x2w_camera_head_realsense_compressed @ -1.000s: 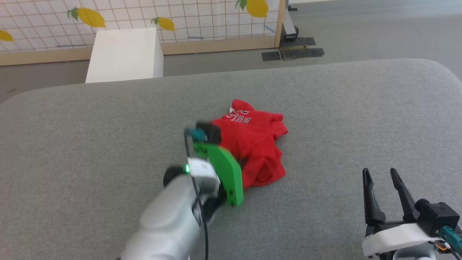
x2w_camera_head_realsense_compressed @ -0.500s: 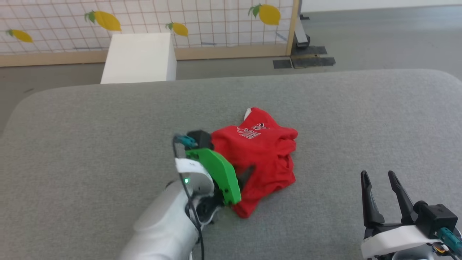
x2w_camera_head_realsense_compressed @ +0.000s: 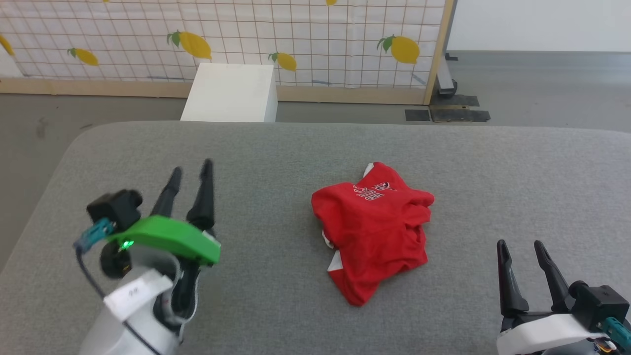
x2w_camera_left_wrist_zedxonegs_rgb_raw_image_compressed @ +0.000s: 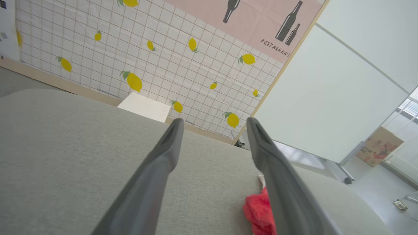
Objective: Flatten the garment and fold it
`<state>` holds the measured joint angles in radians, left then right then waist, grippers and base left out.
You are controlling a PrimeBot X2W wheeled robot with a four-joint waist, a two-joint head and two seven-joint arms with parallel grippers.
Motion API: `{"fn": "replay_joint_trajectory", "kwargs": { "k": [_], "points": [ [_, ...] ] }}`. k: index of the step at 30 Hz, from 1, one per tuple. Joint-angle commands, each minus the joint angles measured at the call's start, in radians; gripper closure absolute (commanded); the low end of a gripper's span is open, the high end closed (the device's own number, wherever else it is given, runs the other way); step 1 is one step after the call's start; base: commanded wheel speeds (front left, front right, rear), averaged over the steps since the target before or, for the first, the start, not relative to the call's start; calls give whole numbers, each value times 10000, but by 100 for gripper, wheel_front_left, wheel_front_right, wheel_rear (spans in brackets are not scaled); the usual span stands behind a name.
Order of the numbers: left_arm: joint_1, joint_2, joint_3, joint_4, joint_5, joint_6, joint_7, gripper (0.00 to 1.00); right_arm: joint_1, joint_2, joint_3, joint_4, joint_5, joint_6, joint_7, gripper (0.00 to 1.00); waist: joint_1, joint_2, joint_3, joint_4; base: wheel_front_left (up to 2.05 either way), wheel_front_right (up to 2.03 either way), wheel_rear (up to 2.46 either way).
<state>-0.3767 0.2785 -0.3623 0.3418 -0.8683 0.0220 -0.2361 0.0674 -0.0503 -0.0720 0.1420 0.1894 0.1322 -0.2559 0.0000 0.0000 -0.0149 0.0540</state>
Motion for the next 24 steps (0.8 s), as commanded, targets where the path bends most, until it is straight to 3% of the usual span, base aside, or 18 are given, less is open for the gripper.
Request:
{"fn": "replay_joint_trajectory", "kwargs": {
  "k": [1,3,8,14,18,24],
  "points": [
    [442,146,145,-229,472,129,-161,0,21,1,-30,-31,14,-15,-59,0,0,0,9,103,0,0,0],
    [905,307,332,-682,1364,328,-238,0,14,1,-73,-41,-23,-15,-59,0,0,0,63,174,0,0,0],
    [2299,48,1116,-1859,3430,657,-252,0,12,1,-65,38,-89,-15,-59,0,0,0,148,255,0,0,0],
    [3160,-370,1477,-1953,4132,568,-254,0,-310,1,-12,390,-296,-15,592,0,0,0,202,358,0,0,0],
    [3275,-608,1688,-2025,4356,394,-255,0,-1081,1,88,684,-579,-15,2179,0,0,0,367,512,0,0,0],
    [3146,-1019,1962,-2140,4657,91,-255,0,-2613,1,549,1359,-1518,-15,5893,0,0,0,753,849,0,0,0]
  ]
}}
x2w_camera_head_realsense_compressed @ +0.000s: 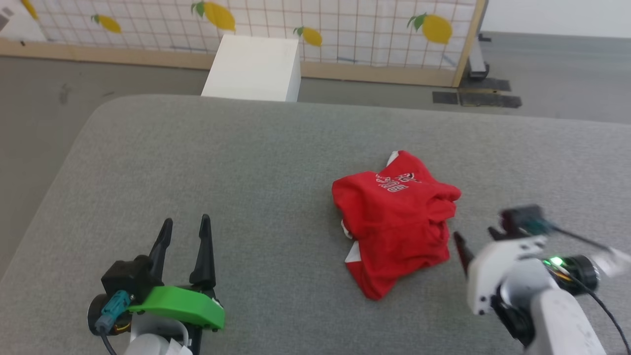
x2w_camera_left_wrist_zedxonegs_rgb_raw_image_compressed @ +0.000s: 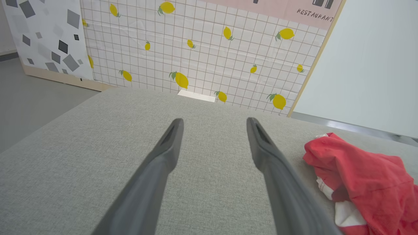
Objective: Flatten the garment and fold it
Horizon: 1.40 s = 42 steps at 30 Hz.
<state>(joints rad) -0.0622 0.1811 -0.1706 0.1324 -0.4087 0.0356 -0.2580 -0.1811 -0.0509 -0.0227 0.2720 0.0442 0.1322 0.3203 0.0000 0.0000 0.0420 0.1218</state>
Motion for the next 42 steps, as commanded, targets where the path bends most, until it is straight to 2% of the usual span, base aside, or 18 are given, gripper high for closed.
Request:
{"fn": "replay_joint_trajectory", "kwargs": {
  "k": [1,7,16,17,18,19,23,28,34,38,40,41,42],
  "points": [
    [-4,-114,93,-37,116,-95,-37,0,-375,7,230,222,-207,-15,843,0,0,0,270,233,0,0,0],
    [-126,-499,374,-31,370,-381,-37,0,-1361,-216,1233,981,-587,-15,3409,0,0,0,714,595,0,0,0],
    [-336,-888,764,11,668,-791,-37,0,-1704,-427,1482,1764,-521,-15,4447,0,0,0,1161,941,0,0,0],
    [-347,-918,810,16,701,-826,-37,0,-1688,-418,1434,1828,-454,-15,4477,43,0,0,1192,940,0,0,0],
    [-350,-942,851,19,724,-853,-37,0,-1672,-407,1444,1868,-385,-15,4502,75,0,0,1203,928,0,0,0],
    [-342,-965,892,36,754,-891,-37,0,-1671,-396,1476,1859,-271,-15,4449,100,0,0,1210,895,0,0,0],
    [-367,-1037,990,106,855,-1084,-37,0,-1761,-391,1139,1381,382,-15,3853,100,0,0,1087,612,0,0,0],
    [-354,-1091,989,227,916,-1243,-37,0,-1439,-371,-329,130,778,-15,3104,100,0,0,725,210,0,0,0],
    [-353,-1148,833,389,936,-1363,-37,0,275,-179,-2409,-963,578,-15,3587,100,0,0,456,-99,0,0,0],
    [-423,-1180,760,470,895,-1411,-37,0,1230,-36,-2687,-1129,880,-15,3867,100,0,0,471,-178,0,0,0],
    [-437,-1191,742,542,864,-1434,-38,0,1424,-6,-2729,-1188,1228,-15,3668,100,0,0,483,-233,0,0,0],
    [-437,-1196,736,557,862,-1439,-38,0,1449,-2,-2703,-1197,1447,-15,3507,61,0,0,480,-250,0,0,0],
    [-432,-1200,732,578,856,-1445,-38,0,1442,0,-2756,-1211,1723,-15,3250,0,0,0,469,-269,0,0,0]
  ]
}}
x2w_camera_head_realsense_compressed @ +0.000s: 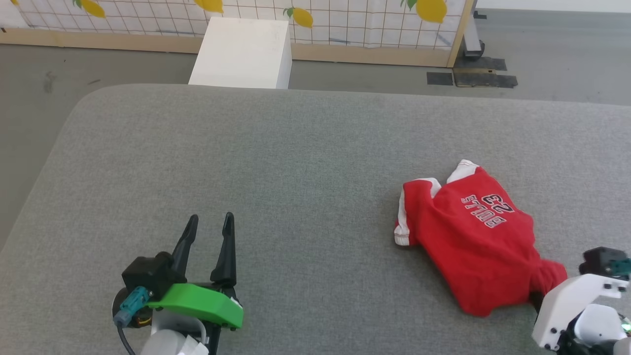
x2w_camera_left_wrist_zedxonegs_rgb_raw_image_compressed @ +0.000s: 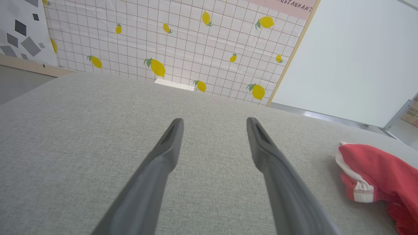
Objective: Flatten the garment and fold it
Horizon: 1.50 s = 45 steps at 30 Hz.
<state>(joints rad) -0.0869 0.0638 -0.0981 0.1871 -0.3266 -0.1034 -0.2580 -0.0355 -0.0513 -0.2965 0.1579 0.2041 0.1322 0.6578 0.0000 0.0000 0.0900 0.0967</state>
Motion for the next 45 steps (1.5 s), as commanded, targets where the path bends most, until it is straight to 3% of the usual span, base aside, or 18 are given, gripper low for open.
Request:
{"fn": "replay_joint_trajectory", "kwargs": {
  "k": [1,6,13,18,24,28,32,38,39,41,45],
  "points": [
    [-183,-29,2,59,35,-61,-38,0,-37,5,-65,-111,307,-15,-352,0,0,0,-23,-27,0,0,0],
    [-152,-32,8,234,-15,-106,-38,0,-36,8,-1124,-761,1389,-15,-2072,0,0,0,-208,-18,0,0,0],
    [-143,-78,-68,334,-501,-80,204,0,352,9,-1880,-1118,1794,-15,-2907,0,0,0,-420,-334,0,0,0],
    [-1229,-122,-837,626,-1411,0,2026,0,351,10,-1610,-1238,1717,-15,-2850,0,0,0,-307,-830,0,0,0],
    [-3402,-132,-2719,1570,-3081,511,5362,0,-14,10,-963,-1172,1786,-15,-2858,0,0,0,141,-1711,0,0,0],
    [-4634,-133,-3950,2502,-3118,1044,7388,0,-276,10,-638,-1076,1937,-15,-2985,0,0,0,638,-2361,0,0,0],
    [-5786,-133,-5032,3521,-2645,1242,8974,0,-441,10,-421,-844,2223,-15,-3389,0,0,0,1279,-3033,0,0,0],
    [-6086,34,-5274,4227,-2368,1400,9281,0,-412,10,-370,-628,2261,-15,-3717,0,0,0,1536,-3209,0,0,0],
    [-6068,24,-5243,4293,-2453,1397,9297,27,-411,10,-379,-597,2263,-15,-3756,0,0,0,1551,-3194,0,0,0],
    [-6075,9,-5252,4338,-2533,1326,9266,100,-409,10,-432,-545,2230,-15,-3811,0,0,0,1552,-3093,0,0,0],
    [-6105,-35,-5141,4241,-2835,1200,9060,100,-432,10,-424,-497,2061,-15,-3820,0,0,0,1426,-2772,0,0,0]
  ]
}}
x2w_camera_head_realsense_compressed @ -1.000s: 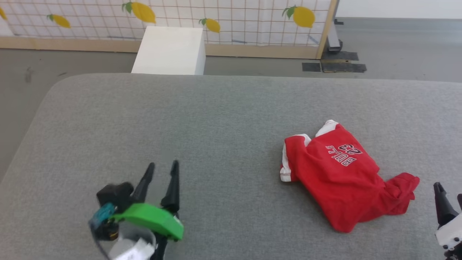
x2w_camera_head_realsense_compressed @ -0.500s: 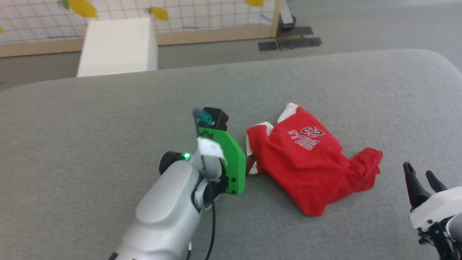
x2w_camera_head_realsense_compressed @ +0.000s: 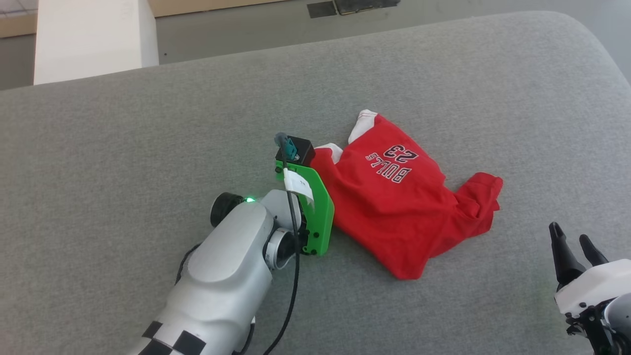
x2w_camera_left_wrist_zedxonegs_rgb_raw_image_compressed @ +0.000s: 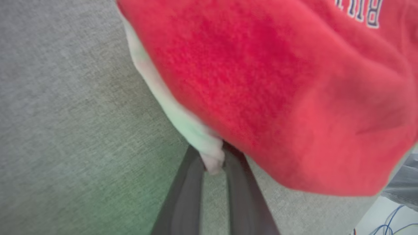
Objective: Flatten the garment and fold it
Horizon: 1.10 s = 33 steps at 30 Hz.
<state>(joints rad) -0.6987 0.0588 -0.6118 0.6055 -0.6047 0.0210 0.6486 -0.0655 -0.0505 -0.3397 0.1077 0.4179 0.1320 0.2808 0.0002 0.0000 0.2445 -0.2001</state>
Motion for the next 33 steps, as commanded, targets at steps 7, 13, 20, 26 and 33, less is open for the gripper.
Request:
{"fn": "replay_joint_trajectory", "kwargs": {
  "k": [7,13,20,26,33],
  "points": [
    [-388,118,701,-770,-446,128,-925,100,-64,3,-54,-9,-410,-13,138,0,-2,0,-780,1175,0,0,0],
    [-409,761,1559,-1827,-491,729,-1607,100,32,3,120,26,-442,-13,295,0,-2,0,-1308,1945,0,0,0],
    [2300,1788,2301,-2702,-1110,1592,-1242,100,76,3,463,192,-358,-13,273,0,-2,0,-1535,2237,0,0,0],
    [4765,1815,2478,-2704,-1905,1991,-803,100,158,3,529,235,-378,-13,313,0,-2,0,-1482,2367,0,0,0],
    [5318,1494,3540,-3721,-2939,1598,-1769,0,180,3,449,152,-488,-13,460,0,-2,0,-1544,2527,0,0,0]
  ]
}}
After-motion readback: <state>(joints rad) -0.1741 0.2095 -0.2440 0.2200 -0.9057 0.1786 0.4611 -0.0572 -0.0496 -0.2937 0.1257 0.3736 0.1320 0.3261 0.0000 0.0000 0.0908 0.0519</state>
